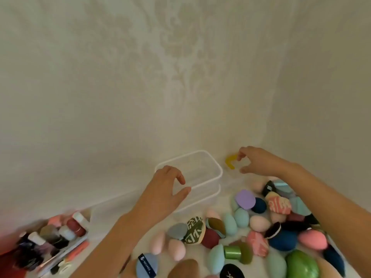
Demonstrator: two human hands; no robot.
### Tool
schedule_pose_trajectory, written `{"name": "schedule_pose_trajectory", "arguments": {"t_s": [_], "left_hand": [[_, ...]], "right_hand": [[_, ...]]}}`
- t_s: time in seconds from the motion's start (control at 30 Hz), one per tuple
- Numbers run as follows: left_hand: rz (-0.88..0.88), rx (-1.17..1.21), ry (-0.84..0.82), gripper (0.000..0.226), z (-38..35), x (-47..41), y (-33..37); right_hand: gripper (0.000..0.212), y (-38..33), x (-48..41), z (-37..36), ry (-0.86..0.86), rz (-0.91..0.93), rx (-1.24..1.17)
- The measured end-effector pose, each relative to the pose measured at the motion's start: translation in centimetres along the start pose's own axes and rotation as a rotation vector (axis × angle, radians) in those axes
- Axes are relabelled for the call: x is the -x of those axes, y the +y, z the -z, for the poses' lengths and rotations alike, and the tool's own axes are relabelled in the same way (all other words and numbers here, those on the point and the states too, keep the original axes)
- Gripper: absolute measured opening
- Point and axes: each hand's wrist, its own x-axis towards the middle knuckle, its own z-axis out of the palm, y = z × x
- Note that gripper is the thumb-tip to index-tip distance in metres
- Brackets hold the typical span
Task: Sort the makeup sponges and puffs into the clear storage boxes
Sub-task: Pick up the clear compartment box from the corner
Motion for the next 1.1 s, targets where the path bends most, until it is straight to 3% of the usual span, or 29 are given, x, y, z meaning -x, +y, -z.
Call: {"name": "schedule_pose_trajectory", "arguments": {"t_s": [0.13, 0.33, 0.53, 0.67, 0.83, 1.1], "left_hand": [[-0.113, -0.091, 0.092, 0.022, -1.8, 0.5, -1.7], [-0.161, -0.091, 0.184, 0.028, -3.4, 1.6, -2.2], [-0.125, -0.136, 0.269, 0.04, -5.1, 2.3, -1.5], [-0.091, -0.123, 0.258, 0.048, -5.2, 2.4, -1.4], [-0.067, -0.157, 0.262, 0.042, -5.4, 2.1, -1.0], [-0.003, -0.146, 0.223, 0.037, -5.1, 1.9, -0.2]], "right_hand": [[0.069, 0.8, -1.4, -1.4, 0.006, 0.032, 0.021], [0.094, 2.4, -1.7, -2.6, -0.077, 0.167, 0.127], [0.068, 3.8, -1.5, -5.0, 0.171, 0.209, 0.227], [0.068, 4.1, -1.8, -4.8, 0.169, 0.25, 0.246], [0.065, 3.8, -1.6, -3.7, 0.152, 0.295, 0.224], [0.065, 3.2, 1.2, 0.2, 0.372, 0.35, 0.17]]}}
